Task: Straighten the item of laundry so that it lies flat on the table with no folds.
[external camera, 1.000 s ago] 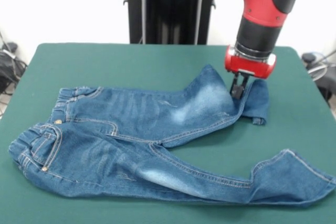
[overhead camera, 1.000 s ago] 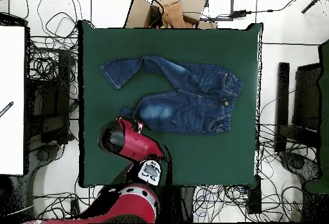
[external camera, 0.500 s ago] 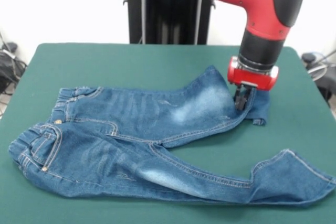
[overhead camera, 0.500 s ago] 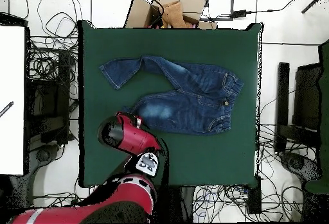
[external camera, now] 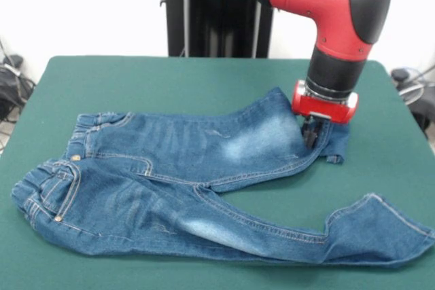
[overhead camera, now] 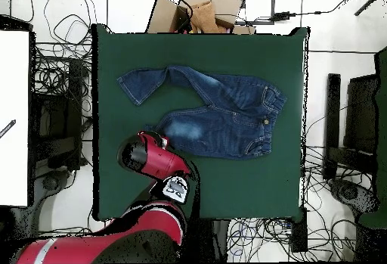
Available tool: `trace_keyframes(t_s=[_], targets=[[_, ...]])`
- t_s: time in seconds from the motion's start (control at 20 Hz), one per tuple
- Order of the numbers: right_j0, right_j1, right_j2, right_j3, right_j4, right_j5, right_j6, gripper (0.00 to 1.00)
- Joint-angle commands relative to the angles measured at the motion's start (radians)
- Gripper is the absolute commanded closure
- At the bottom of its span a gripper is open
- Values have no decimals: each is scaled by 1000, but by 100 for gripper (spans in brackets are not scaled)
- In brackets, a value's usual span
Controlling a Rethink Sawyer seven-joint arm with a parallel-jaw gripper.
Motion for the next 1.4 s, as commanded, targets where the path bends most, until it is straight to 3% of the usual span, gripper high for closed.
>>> trace_keyframes(t_s=[0.05, 0.35, 0.65, 0.95, 1.15, 1.4], targets=[[-47, 47, 88, -21, -9, -65, 234, 100], [67, 36, 77, -22, 98, -24, 325, 100], [228, 12, -12, -50, 251, 116, 405, 100], [290, -4, -63, -59, 305, 186, 433, 100], [251, -54, -47, -5, 274, 169, 409, 100], [6, -80, 128, 111, 108, -27, 312, 100]])
